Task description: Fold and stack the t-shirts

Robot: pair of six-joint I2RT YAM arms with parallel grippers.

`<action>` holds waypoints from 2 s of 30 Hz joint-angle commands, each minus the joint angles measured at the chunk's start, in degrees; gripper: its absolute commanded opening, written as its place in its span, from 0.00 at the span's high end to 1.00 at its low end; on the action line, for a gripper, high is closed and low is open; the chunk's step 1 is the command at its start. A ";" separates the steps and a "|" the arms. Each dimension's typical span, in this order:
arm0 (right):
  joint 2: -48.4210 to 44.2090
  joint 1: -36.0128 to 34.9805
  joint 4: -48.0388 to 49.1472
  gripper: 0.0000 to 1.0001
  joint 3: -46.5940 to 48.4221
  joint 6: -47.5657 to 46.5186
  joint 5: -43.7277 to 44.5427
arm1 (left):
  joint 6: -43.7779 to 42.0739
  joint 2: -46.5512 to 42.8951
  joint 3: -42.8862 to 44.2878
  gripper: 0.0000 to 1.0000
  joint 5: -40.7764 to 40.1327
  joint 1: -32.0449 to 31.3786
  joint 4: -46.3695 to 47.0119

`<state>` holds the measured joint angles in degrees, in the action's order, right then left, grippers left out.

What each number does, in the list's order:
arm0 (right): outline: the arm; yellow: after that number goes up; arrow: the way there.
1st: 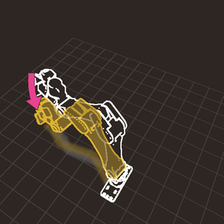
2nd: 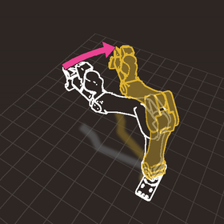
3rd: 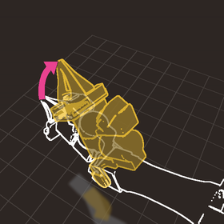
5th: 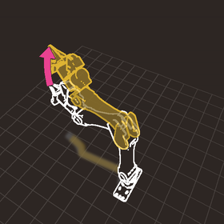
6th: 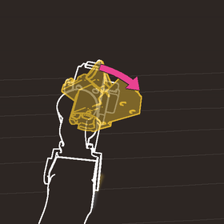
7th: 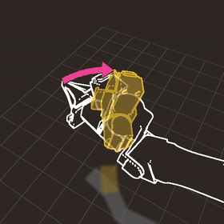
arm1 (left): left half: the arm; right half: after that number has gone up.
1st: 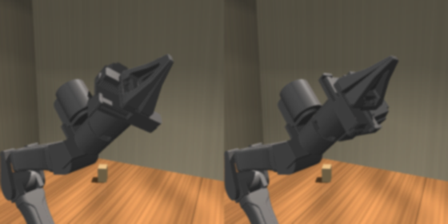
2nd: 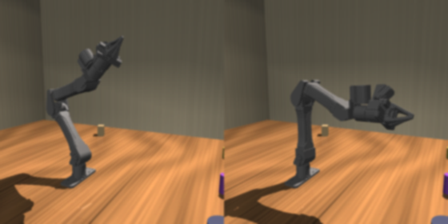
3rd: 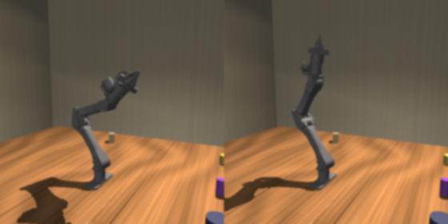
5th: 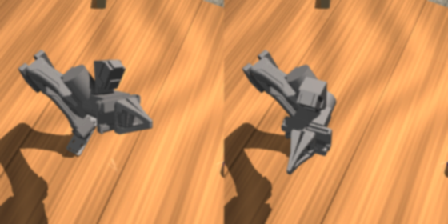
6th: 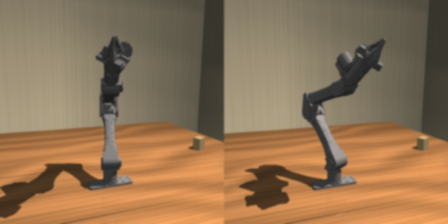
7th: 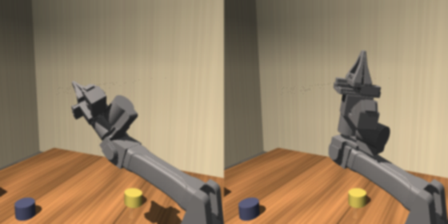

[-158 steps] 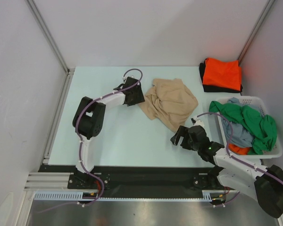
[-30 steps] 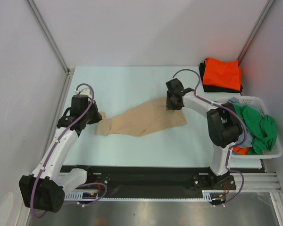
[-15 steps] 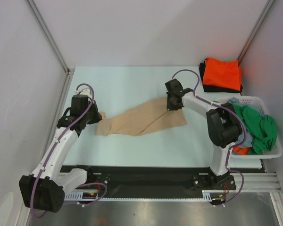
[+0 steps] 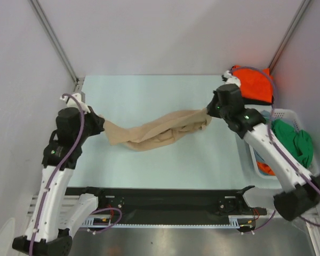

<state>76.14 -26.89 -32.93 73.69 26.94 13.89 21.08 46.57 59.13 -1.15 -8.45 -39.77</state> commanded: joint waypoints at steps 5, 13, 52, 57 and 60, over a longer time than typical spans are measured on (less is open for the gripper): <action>-22.68 -0.09 -7.84 1.00 -0.22 3.21 6.76 | 1.95 -7.18 20.54 1.00 -2.81 0.54 -6.98; -35.97 -0.17 -14.09 1.00 10.50 2.68 8.78 | 2.47 -5.61 42.98 1.00 -3.69 -1.22 -12.10; 46.29 17.75 4.64 0.79 39.74 -2.23 0.90 | 1.04 98.06 96.07 0.40 17.64 7.39 -12.11; 57.10 17.84 -6.88 0.46 57.09 -3.21 0.87 | 5.02 87.05 71.50 0.12 16.70 7.83 6.70; 49.40 17.14 -3.04 0.40 46.32 -2.77 1.84 | 3.71 83.52 70.76 0.09 15.30 7.13 4.37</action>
<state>134.74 -9.08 -36.10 123.04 24.36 15.09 24.01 141.38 128.92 13.43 0.14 -40.01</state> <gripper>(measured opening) 0.581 0.911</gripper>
